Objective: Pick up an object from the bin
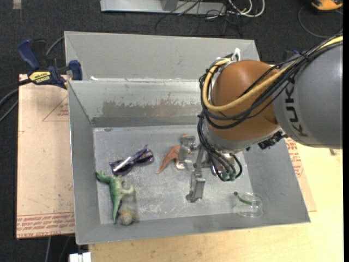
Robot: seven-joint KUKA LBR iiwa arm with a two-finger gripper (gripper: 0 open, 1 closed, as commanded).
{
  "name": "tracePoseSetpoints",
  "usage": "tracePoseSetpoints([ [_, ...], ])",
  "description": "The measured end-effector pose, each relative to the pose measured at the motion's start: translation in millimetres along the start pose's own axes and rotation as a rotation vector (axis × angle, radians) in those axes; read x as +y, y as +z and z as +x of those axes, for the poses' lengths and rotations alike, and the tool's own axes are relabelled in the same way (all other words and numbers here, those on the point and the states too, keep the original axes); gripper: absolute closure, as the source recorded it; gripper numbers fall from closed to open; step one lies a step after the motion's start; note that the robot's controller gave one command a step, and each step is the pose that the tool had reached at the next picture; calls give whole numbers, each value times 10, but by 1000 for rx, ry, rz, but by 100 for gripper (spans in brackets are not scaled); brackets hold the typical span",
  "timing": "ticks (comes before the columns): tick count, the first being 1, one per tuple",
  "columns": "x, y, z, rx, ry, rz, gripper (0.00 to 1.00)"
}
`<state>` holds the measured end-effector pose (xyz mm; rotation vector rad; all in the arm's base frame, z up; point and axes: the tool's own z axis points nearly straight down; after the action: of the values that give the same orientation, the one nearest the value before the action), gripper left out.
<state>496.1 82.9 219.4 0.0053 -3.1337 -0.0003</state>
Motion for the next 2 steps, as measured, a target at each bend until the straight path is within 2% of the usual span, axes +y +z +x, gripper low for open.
tracePoseSetpoints([
  [1, -7, -42, -16, -8, 4, -1, 0],
  [2, 1193, 1317, -845, -9, -171, -2, 0],
])
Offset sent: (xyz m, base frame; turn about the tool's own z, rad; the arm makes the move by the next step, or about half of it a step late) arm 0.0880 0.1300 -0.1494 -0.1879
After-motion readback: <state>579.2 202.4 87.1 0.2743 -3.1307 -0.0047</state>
